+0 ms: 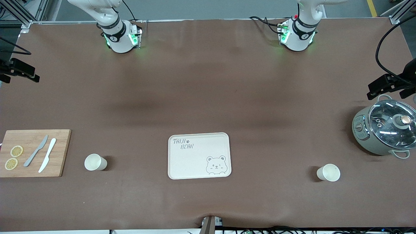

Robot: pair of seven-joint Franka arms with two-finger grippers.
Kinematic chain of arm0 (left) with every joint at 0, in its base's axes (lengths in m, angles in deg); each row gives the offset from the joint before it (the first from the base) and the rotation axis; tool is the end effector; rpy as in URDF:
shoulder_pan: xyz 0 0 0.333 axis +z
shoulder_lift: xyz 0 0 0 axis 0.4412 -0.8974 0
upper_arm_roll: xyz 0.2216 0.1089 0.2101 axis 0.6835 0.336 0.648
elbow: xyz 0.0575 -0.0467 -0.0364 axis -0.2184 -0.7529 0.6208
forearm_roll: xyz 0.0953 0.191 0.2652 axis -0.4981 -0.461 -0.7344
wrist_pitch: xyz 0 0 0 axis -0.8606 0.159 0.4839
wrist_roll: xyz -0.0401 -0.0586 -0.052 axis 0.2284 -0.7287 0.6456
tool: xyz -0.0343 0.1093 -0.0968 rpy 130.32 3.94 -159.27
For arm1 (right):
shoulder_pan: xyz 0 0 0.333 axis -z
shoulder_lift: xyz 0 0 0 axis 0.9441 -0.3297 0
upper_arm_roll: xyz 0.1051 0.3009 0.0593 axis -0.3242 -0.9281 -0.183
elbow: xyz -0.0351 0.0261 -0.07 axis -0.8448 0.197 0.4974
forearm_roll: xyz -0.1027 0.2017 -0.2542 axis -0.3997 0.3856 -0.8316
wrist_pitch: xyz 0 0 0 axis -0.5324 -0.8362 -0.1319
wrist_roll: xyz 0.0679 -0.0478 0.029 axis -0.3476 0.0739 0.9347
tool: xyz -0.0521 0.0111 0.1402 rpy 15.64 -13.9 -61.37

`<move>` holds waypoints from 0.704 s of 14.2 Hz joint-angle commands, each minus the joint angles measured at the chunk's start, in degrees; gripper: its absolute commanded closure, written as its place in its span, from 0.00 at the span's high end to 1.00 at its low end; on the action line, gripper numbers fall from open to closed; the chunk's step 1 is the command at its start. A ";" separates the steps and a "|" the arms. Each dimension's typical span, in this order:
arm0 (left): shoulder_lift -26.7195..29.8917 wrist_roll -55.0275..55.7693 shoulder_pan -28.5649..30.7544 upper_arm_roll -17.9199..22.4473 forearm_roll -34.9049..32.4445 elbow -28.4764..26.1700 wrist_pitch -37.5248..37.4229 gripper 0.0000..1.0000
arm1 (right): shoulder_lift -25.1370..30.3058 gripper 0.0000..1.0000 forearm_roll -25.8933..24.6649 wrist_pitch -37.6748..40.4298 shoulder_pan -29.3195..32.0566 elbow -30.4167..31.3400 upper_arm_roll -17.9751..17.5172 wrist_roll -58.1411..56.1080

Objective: Place white IKEA cup upright on tray with both arms

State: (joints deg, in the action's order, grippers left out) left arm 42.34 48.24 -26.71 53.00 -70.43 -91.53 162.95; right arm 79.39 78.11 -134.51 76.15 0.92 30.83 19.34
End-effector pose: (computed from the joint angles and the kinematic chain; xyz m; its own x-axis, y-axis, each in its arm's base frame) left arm 0.5392 -0.0135 0.6091 0.9989 0.0122 0.0453 0.0135 -0.9995 -0.0301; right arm 0.4813 -0.0470 0.6025 0.9970 0.0107 -0.0769 0.0090 -0.9997 -0.0222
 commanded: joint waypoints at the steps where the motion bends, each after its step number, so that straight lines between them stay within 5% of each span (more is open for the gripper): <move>1: -0.12 -4.86 0.17 0.18 1.00 1.13 -1.23 1.00 | 1.12 1.00 -1.05 -0.52 -0.04 1.07 -0.35 0.97; 10: -1.16 -4.65 1.50 0.62 0.83 -1.86 -0.45 1.00 | 0.94 1.00 -1.05 -1.05 -0.30 1.16 -0.35 0.97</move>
State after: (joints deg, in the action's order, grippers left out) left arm 41.48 44.18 -25.59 53.58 -70.34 -92.66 162.10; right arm 79.39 78.11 -134.75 76.08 0.97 30.79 19.36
